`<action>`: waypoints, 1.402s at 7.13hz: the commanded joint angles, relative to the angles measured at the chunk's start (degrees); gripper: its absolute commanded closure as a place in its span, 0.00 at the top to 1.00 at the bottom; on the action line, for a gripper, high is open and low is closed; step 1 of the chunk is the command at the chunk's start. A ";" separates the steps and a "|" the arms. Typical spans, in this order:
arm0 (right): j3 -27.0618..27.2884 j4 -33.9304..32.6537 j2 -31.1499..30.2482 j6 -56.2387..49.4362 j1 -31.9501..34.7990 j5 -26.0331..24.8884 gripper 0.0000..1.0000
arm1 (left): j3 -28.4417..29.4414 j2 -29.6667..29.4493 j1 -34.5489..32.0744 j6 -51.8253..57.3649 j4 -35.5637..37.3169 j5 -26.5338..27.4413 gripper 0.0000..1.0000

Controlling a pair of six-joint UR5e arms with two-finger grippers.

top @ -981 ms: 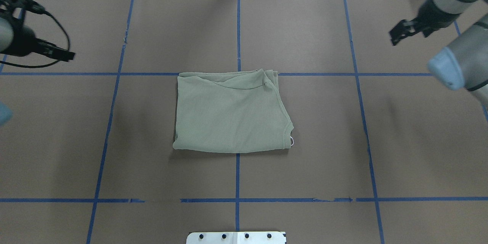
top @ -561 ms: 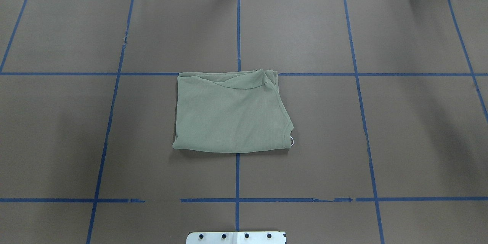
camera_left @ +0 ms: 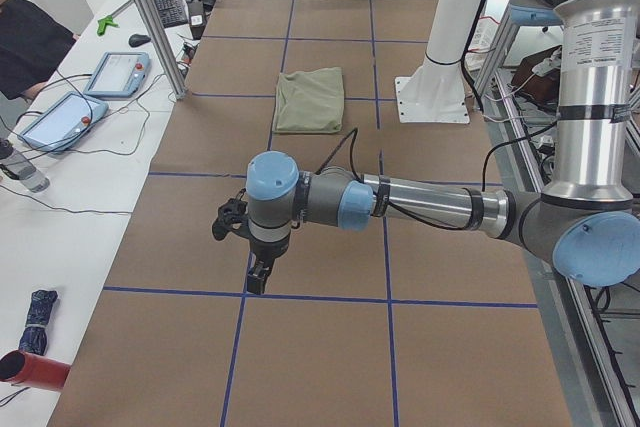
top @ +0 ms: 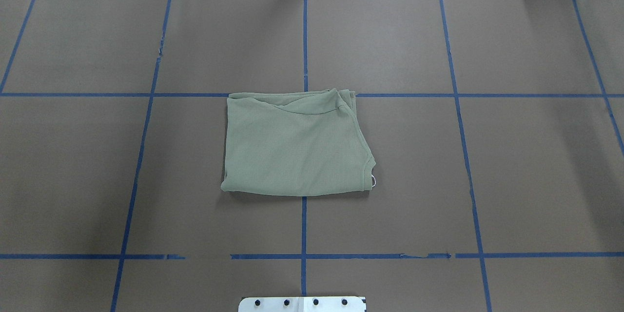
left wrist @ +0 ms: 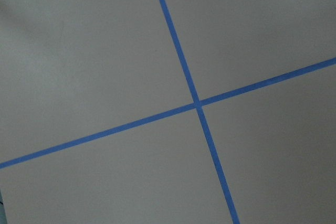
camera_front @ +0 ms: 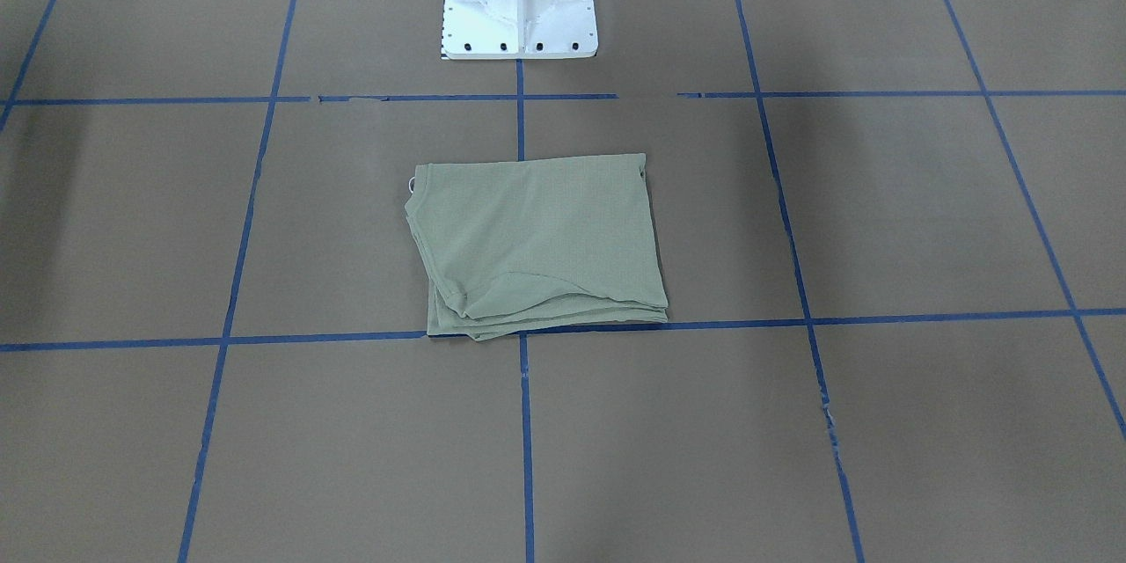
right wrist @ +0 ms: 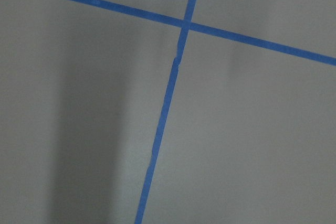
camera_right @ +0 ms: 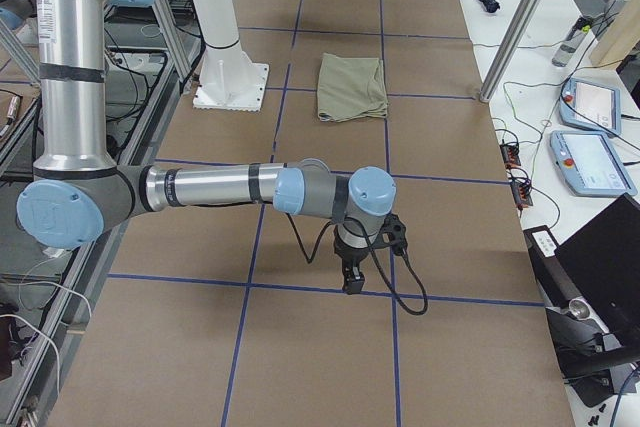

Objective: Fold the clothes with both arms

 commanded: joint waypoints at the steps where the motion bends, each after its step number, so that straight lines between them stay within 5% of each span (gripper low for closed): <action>1: 0.00 1.67 -1.85 0.10 0.93 1.68 1.00 | -0.31 3.41 -0.51 -0.08 1.36 -7.52 1.00; 10: 0.26 1.85 -1.76 0.01 0.93 1.68 1.00 | -1.01 4.39 -0.25 0.09 1.27 -7.03 1.00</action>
